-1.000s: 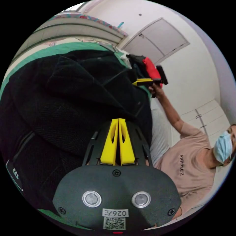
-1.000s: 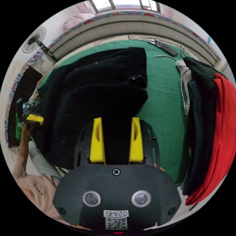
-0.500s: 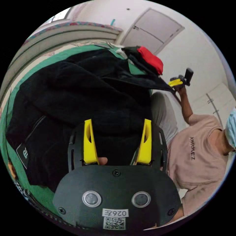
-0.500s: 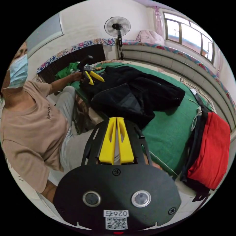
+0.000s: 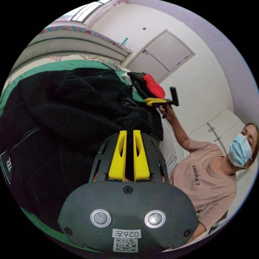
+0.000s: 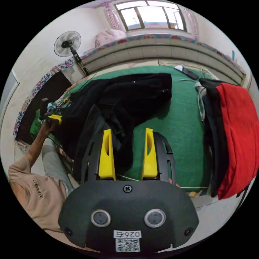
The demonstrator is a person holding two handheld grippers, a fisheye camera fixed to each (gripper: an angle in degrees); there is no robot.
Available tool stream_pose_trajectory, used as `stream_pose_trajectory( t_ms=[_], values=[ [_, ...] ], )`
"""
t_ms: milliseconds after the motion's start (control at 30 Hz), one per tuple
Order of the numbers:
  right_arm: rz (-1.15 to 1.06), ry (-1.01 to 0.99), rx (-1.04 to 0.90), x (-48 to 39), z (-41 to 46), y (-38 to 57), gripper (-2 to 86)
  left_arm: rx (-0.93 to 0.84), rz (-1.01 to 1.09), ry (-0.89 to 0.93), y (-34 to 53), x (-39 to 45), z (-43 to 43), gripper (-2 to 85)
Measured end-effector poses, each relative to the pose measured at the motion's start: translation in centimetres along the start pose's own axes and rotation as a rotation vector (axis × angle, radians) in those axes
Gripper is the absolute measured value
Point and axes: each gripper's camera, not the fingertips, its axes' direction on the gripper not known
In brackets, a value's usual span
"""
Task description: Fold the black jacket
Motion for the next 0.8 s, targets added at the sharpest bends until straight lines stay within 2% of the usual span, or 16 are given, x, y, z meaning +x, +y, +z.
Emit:
stream_pose_trajectory(
  t_ms=[67, 133, 233, 333, 400, 433, 467, 500, 567, 633, 700, 767, 800],
  values=[
    [-0.053, -0.089, -0.04, -0.6, 1.3, -0.4, 4.5, 0.096, -0.006, 0.046, -0.1, 0.3, -3.2, 4.0],
    [-0.142, -0.096, -0.057, -2.0, 1.0, 0.1, 0.9, 0.135, 0.007, 0.034, -0.6, 0.9, -5.8, 4.0],
    [-0.295, -0.158, -0.112, -4.6, -1.5, 2.4, -1.1, 0.207, 0.079, -0.135, -2.9, 3.1, -10.8, 3.9],
    [-0.258, -0.012, -0.101, -5.9, -4.7, 5.0, -1.0, 0.177, 0.146, -0.237, -6.3, 5.1, -12.7, 3.9],
    [-0.107, 0.132, 0.092, -6.2, -8.9, 5.7, 1.2, 0.12, 0.175, -0.274, -8.1, 5.8, -12.1, 4.0],
    [-0.084, 0.152, 0.176, -6.4, -10.1, 5.7, 2.5, 0.081, 0.204, -0.299, -9.0, 6.3, -11.4, 4.0],
    [-0.073, 0.157, 0.343, -7.4, -12.2, 5.3, 4.6, 0.04, 0.232, -0.314, -9.7, 6.8, -10.6, 4.1],
    [-0.12, 0.137, 0.461, -9.0, -13.4, 4.0, 6.1, 0.022, 0.247, -0.314, -10.0, 7.0, -10.2, 4.1],
    [-0.242, 0.102, 0.499, -12.4, -12.8, 0.0, 10.2, -0.035, 0.308, -0.29, -10.6, 7.9, -8.8, 4.1],
    [-0.402, 0.053, 0.465, -17.1, -10.0, -5.5, 16.4, -0.074, 0.344, -0.27, -10.9, 8.4, -8.1, 4.2],
    [-0.601, 0.005, 0.35, -24.3, -4.1, -12.8, 23.0, -0.11, 0.379, -0.265, -11.4, 9.0, -7.7, 4.3],
    [-0.752, 0.06, 0.221, -29.4, 0.4, -17.2, 21.6, -0.114, 0.439, -0.342, -12.7, 10.1, -8.4, 4.5],
    [-0.825, 0.145, 0.166, -32.0, 2.7, -19.5, 16.6, -0.103, 0.451, -0.375, -13.1, 10.3, -8.8, 4.6]
  ],
)
